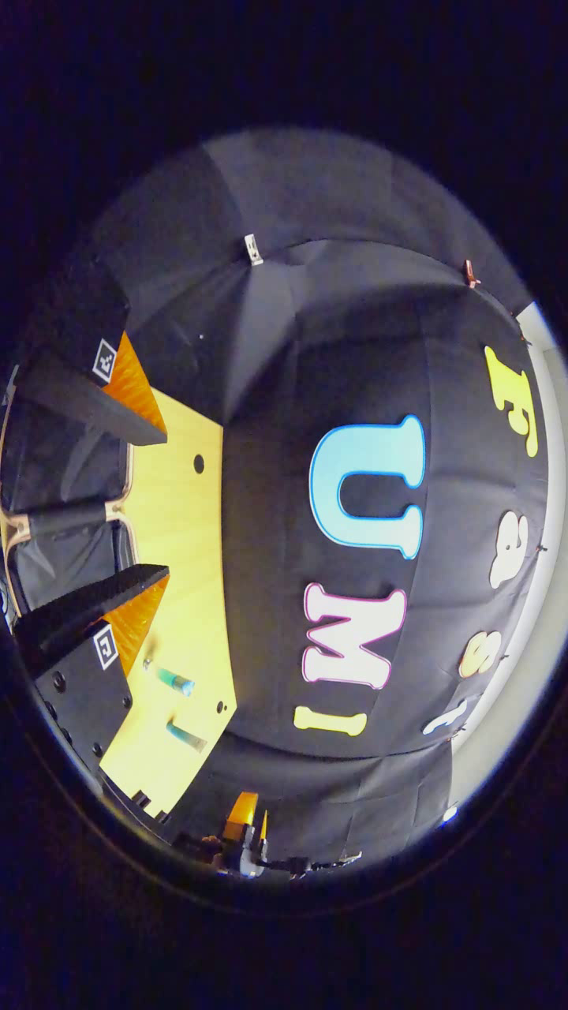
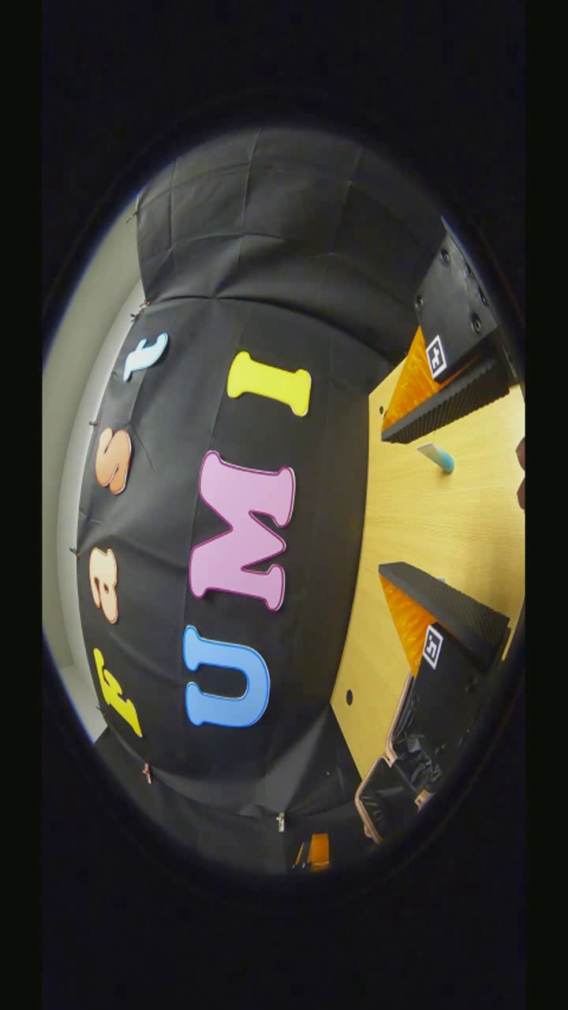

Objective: First open the suitcase, pack the skin care products into it, and then close the suitcase.

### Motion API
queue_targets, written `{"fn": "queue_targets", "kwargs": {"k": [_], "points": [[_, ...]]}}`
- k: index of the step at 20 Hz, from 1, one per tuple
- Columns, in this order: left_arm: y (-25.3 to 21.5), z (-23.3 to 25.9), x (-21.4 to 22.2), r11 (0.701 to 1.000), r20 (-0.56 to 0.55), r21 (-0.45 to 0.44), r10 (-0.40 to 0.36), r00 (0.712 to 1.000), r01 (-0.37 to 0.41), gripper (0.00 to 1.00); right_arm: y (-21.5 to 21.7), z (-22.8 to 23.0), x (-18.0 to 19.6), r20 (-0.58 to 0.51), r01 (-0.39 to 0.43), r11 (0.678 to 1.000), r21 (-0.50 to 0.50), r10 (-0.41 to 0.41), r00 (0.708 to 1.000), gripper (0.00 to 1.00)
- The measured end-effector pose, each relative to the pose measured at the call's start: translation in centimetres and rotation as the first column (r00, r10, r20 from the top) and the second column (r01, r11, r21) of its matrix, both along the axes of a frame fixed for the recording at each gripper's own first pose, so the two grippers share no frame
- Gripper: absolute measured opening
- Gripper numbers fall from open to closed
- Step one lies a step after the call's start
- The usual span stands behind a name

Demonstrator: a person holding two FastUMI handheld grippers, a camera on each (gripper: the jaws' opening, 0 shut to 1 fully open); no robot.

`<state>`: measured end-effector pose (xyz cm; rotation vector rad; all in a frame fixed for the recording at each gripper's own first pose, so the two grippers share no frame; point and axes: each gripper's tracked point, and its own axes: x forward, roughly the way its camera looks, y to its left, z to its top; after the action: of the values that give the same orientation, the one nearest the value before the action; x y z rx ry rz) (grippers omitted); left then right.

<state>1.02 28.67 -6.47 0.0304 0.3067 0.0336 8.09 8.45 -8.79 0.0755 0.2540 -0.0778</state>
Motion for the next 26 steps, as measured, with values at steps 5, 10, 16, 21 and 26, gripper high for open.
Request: {"fn": "queue_targets", "kwargs": {"k": [5,10,16,21,26], "points": [[-11.3,-0.3,2.7,0.991,0.014,0.012,-0.130,0.991,0.130,0.95,-2.1,-0.9,0.8,-0.005,-0.011,1.000,-0.001,0.011,1.000,0.96],[-19.0,-1.3,5.1,0.981,0.021,0.026,-0.195,0.981,0.194,0.95,-2.9,-1.3,1.8,0.019,-0.034,0.999,0.010,0.034,0.999,0.96],[-25.4,-3.2,7.5,0.974,-0.010,0.016,-0.225,0.974,0.225,0.95,-4.6,-2.7,2.9,0.006,-0.067,0.997,0.025,0.067,0.998,0.96],[-28.4,-7.6,9.9,0.974,-0.081,-0.051,-0.226,0.971,0.222,0.95,-6.2,-4.5,4.2,-0.020,-0.081,0.996,0.046,0.082,0.996,0.97],[-29.0,-13.2,13.5,0.979,-0.176,-0.143,-0.172,0.969,0.148,0.95,-7.3,-6.5,5.5,-0.049,-0.130,0.991,0.030,0.132,0.990,0.97]]}}
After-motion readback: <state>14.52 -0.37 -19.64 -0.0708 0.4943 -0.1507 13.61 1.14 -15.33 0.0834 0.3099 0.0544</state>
